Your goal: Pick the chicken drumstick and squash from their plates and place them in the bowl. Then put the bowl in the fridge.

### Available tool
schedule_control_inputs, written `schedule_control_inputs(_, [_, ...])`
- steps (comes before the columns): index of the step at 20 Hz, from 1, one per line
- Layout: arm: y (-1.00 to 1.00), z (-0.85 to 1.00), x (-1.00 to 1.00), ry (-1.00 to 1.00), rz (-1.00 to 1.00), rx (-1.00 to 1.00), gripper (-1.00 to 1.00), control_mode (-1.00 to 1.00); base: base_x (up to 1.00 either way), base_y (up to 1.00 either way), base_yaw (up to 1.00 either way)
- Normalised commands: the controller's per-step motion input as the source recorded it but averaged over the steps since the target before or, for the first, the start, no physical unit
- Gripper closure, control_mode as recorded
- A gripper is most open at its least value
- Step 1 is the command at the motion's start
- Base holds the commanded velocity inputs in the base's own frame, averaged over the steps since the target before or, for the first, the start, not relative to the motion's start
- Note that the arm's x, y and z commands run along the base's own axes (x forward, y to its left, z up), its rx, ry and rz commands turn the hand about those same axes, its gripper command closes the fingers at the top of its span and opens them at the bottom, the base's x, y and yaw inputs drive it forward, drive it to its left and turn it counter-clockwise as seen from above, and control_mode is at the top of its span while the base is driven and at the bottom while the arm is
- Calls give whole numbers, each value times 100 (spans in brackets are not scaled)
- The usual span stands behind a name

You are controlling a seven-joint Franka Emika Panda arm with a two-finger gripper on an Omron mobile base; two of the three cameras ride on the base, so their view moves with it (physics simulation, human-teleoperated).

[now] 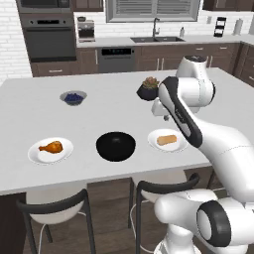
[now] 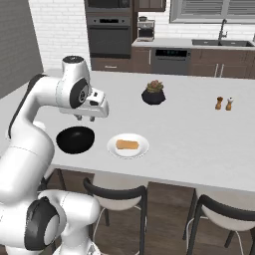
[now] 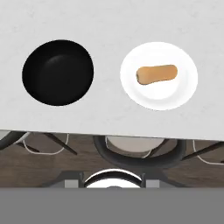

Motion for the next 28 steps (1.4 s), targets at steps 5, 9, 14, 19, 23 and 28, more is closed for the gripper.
schedule_control_inputs(5, [-26, -9, -1, -6, -14, 0, -100, -100, 0, 0, 0])
schedule_control_inputs(9, [-92, -26, 0, 0, -24, 2, -100, -100, 0, 0, 0])
schedule_control_inputs(14, [-61, -43, 31, 0, -28, 0, -100, -100, 0, 0, 0])
schedule_control_inputs(19, [0, -51, 94, 4, -25, 0, -100, -100, 0, 0, 0])
schedule_control_inputs(23, [2, -40, 100, 9, -27, 1, -100, -100, 0, 0, 0])
schedule_control_inputs(28, [0, -24, 61, 1, -17, 13, -100, -100, 0, 0, 0])
